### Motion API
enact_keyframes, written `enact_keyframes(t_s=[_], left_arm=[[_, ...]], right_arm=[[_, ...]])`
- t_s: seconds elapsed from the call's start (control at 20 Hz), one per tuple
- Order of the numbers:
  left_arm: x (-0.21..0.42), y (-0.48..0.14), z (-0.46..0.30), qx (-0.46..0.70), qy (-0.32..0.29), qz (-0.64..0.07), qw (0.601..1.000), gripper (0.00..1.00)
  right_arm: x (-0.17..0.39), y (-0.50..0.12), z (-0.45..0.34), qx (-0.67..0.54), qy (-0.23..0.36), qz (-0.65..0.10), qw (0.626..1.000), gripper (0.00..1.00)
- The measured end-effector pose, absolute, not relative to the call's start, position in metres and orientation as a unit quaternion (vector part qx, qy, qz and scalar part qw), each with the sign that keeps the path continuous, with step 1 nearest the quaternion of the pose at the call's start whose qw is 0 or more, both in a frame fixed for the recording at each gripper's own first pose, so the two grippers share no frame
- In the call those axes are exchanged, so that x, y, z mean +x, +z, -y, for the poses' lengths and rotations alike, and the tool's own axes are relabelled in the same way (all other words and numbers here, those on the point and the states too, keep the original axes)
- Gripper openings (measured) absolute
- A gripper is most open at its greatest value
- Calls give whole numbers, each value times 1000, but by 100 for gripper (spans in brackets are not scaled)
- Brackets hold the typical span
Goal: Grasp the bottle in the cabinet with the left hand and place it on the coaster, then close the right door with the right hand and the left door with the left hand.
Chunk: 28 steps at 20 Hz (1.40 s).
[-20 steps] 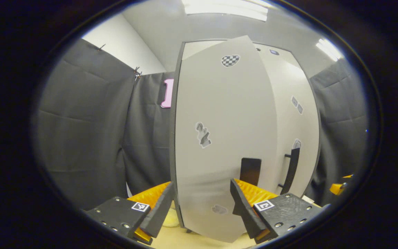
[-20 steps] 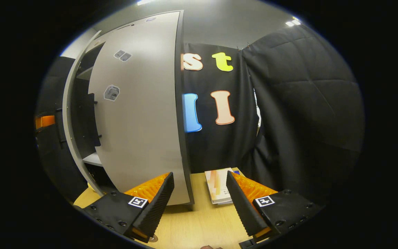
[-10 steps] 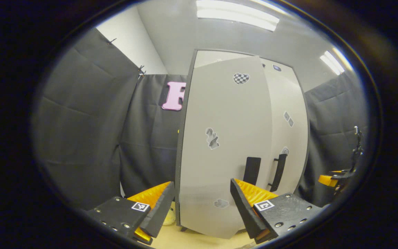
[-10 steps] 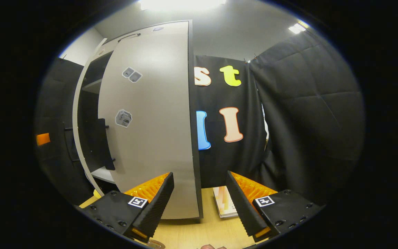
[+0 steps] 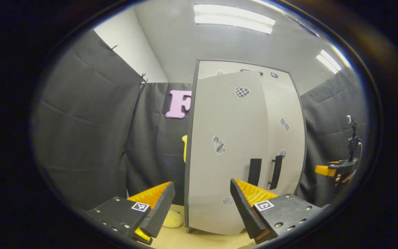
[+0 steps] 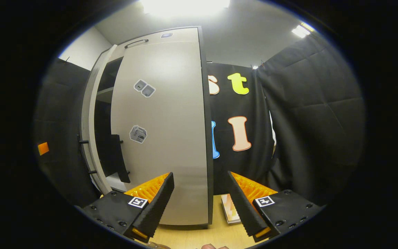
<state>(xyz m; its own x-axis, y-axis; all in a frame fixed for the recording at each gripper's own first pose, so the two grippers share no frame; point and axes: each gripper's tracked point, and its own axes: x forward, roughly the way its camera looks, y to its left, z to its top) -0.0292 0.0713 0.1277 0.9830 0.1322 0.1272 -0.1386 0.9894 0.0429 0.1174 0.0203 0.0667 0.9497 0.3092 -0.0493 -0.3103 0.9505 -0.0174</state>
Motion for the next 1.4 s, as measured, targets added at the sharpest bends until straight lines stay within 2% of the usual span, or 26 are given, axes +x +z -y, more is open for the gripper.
enact_keyframes(t_s=[0.25, 0.3, 0.35, 0.45, 0.5, 0.55, 0.6, 0.65, 0.75, 0.85, 1.0, 1.05, 1.15, 1.25, 1.4], left_arm=[[-30, 126, -69, 29, 80, 53, 995, 94], [-31, 123, -70, 22, 79, 53, 995, 94], [-32, 122, -71, 18, 81, 53, 995, 94], [-32, 120, -71, 21, 90, 50, 994, 94], [-33, 121, -70, 24, 95, 48, 994, 94], [-32, 122, -70, 27, 98, 47, 994, 99], [-33, 122, -71, 28, 103, 45, 993, 88], [-33, 123, -70, 26, 106, 44, 993, 99], [-32, 121, -70, 23, 107, 44, 993, 88], [-33, 121, -70, 24, 109, 43, 993, 87], [-32, 120, -69, 37, 107, 32, 993, 99], [-31, 118, -68, 43, 107, 28, 993, 99], [-30, 115, -68, 53, 106, 21, 993, 88], [-29, 112, -67, 59, 102, 14, 993, 99], [-30, 109, -67, 66, 96, 9, 993, 99]], right_arm=[[116, 67, -34, -29, 175, -21, 984, 97], [115, 67, -35, -28, 176, -22, 984, 92], [115, 66, -37, -27, 177, -24, 984, 97], [115, 62, -37, -25, 177, -30, 983, 96], [114, 59, -38, -26, 177, -33, 983, 92], [115, 58, -38, -29, 176, -36, 983, 92], [115, 54, -37, -31, 174, -39, 983, 92], [115, 51, -37, -32, 173, -42, 983, 97], [114, 45, -38, -34, 174, -51, 983, 97], [113, 42, -40, -36, 173, -56, 983, 97], [112, 41, -45, -30, 173, -57, 983, 97], [111, 41, -46, -28, 173, -57, 983, 97], [109, 40, -48, -27, 172, -57, 983, 97], [107, 37, -48, -32, 167, -57, 984, 97], [103, 29, -51, -36, 159, -63, 985, 97]])
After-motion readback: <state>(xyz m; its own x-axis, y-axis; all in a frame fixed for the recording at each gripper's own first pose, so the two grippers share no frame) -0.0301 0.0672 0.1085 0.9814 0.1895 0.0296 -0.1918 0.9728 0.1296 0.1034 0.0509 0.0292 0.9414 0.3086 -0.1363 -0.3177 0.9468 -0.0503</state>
